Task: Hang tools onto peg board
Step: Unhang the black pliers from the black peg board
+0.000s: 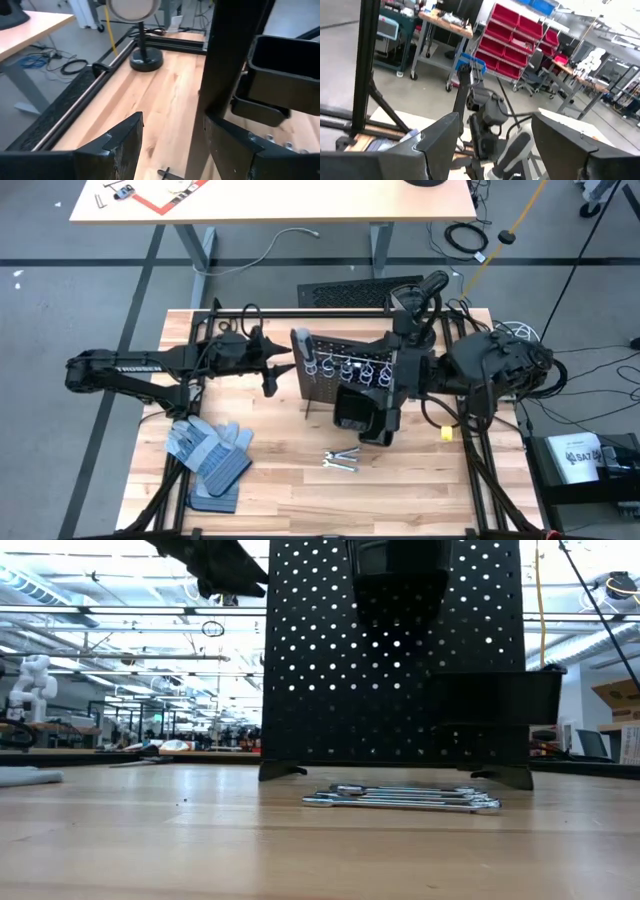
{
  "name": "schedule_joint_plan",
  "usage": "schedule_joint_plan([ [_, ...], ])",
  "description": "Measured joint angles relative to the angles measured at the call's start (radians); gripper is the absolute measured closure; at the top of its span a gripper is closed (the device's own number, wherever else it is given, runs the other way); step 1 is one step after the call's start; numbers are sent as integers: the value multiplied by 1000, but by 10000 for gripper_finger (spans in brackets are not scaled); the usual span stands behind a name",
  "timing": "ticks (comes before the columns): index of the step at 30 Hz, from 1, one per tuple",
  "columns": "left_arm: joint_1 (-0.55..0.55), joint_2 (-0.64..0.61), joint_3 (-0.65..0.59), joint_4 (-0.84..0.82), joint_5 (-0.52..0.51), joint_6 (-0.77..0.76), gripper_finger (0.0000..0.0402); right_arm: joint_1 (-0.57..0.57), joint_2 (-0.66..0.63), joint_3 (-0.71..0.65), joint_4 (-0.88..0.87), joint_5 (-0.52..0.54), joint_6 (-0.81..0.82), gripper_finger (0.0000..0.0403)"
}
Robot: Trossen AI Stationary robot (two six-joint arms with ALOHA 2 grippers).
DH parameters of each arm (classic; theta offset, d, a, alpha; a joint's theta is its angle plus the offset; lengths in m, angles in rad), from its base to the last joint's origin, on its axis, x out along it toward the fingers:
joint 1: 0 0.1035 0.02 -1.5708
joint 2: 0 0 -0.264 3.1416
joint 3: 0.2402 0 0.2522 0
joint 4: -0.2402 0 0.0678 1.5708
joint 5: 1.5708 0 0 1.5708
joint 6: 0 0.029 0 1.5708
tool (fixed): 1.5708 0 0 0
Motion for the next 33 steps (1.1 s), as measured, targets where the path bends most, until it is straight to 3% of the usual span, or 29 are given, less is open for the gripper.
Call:
schedule_joint_plan([
  [16,-98,10,0,60,24,-22,183,5,-1,0,-38,-4,7,156],
  [26,-177,-74,24,55,-125,-14,183,66,-39,0,40,37,-87,156],
  [33,-246,-143,103,142,-145,76,183,102,-98,0,-63,84,-90,156],
])
